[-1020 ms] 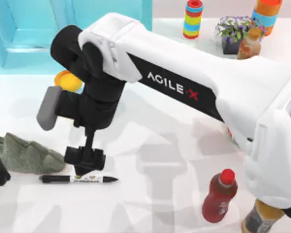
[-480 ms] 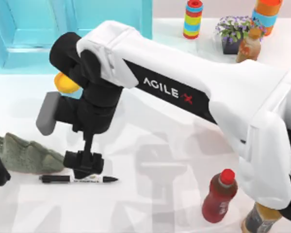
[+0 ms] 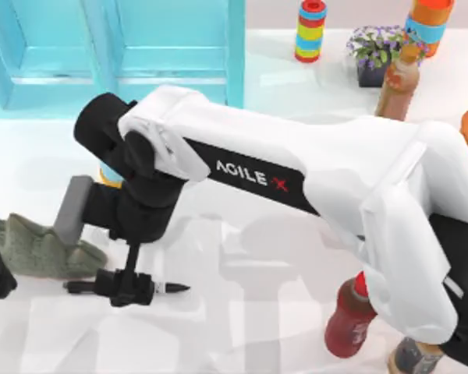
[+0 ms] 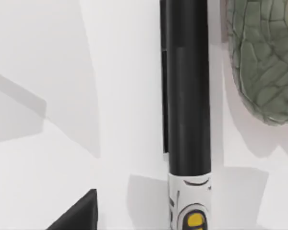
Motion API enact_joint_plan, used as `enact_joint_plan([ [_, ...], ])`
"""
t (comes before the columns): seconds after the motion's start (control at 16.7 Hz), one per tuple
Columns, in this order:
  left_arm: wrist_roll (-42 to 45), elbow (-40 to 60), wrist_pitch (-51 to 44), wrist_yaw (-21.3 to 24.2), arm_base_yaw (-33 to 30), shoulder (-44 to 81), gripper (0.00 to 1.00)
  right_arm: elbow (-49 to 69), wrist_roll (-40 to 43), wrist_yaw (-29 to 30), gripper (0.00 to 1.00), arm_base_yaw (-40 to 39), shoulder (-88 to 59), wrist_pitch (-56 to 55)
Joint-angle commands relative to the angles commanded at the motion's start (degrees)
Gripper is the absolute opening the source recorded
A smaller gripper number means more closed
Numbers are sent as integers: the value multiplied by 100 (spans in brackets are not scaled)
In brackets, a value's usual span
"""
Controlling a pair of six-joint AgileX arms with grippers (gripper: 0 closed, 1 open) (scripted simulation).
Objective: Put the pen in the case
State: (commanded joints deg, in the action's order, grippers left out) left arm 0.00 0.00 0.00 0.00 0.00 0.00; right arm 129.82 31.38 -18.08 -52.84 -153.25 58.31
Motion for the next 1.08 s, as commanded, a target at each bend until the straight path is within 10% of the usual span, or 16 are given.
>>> enact_joint_plan([
  [0.3,0,0,0,0,0,0,100,-50,-88,6,100,-94,8,-97],
  [1.08,0,0,0,0,0,0,100,-50,-88,6,2,-94,8,-97],
])
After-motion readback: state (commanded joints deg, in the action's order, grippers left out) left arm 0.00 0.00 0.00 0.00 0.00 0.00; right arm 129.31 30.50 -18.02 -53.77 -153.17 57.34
